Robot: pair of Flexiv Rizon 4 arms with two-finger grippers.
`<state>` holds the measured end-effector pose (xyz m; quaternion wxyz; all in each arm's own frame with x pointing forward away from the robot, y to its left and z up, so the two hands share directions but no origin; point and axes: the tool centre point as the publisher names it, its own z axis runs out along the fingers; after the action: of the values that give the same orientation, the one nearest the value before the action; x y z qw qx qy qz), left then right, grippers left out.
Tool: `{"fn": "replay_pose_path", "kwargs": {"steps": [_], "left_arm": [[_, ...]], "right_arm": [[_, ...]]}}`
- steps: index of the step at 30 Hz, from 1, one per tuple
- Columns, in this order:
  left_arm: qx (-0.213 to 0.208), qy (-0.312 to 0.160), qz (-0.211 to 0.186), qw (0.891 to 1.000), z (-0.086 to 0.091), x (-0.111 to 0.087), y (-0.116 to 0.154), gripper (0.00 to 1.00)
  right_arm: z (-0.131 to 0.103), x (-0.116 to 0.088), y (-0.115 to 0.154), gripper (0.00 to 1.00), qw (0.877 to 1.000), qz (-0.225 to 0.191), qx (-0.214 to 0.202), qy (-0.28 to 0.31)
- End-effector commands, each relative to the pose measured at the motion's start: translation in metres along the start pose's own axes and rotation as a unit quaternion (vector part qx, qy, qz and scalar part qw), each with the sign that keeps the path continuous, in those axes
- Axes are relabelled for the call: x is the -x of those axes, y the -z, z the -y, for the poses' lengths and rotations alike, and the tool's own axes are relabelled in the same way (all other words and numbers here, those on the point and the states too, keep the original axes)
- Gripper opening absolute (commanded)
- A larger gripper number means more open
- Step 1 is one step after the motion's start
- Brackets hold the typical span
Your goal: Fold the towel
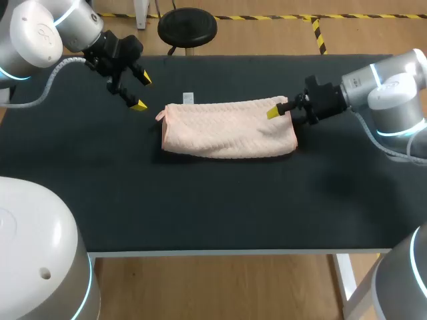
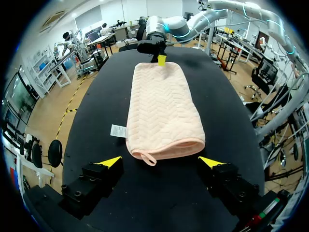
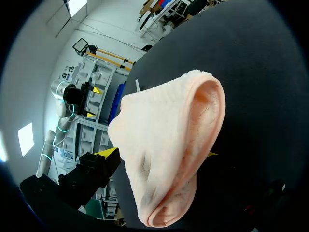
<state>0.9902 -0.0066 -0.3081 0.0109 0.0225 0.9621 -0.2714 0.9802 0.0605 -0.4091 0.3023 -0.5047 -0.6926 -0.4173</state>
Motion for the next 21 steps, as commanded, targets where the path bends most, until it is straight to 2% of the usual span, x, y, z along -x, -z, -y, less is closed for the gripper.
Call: {"fn": "replay_pose_path", "kwargs": {"steps": [1, 3, 4, 5, 6, 13, 21], "left_arm": [[-0.002, -0.001, 0.0, 1.0, -0.001, 0.0, -0.001, 1.0], [-0.002, -0.001, 0.0, 1.0, -0.001, 0.0, -0.001, 1.0], [-0.002, -0.001, 0.0, 1.0, -0.001, 0.0, -0.001, 1.0], [-0.002, -0.001, 0.0, 1.0, -0.001, 0.0, -0.001, 1.0], [-0.002, -0.001, 0.0, 1.0, -0.001, 0.0, -0.001, 1.0], [-0.002, -0.001, 0.0, 1.0, -0.001, 0.0, -0.001, 1.0], [-0.002, -0.001, 0.0, 1.0, -0.001, 0.0, -0.001, 1.0]], "right_arm": [[-0.001, 0.007, -0.001, 1.0, 1.0, 0.004, 0.0, -0.006], [-0.001, 0.01, 0.0, 1.0, 1.0, 0.011, 0.002, -0.015], [-0.001, 0.011, 0.0, 0.88, 1.0, 0.016, 0.002, -0.02], [-0.001, 0.012, 0.0, 0.31, 1.0, 0.023, 0.0, -0.022], [0.0, 0.013, 0.0, 0.0, 0.999, 0.025, -0.003, -0.026], [-0.004, 0.016, -0.002, 0.0, 0.996, 0.059, -0.008, -0.063], [-0.015, 0.002, -0.005, 0.0, 0.995, 0.068, -0.01, -0.071]]}}
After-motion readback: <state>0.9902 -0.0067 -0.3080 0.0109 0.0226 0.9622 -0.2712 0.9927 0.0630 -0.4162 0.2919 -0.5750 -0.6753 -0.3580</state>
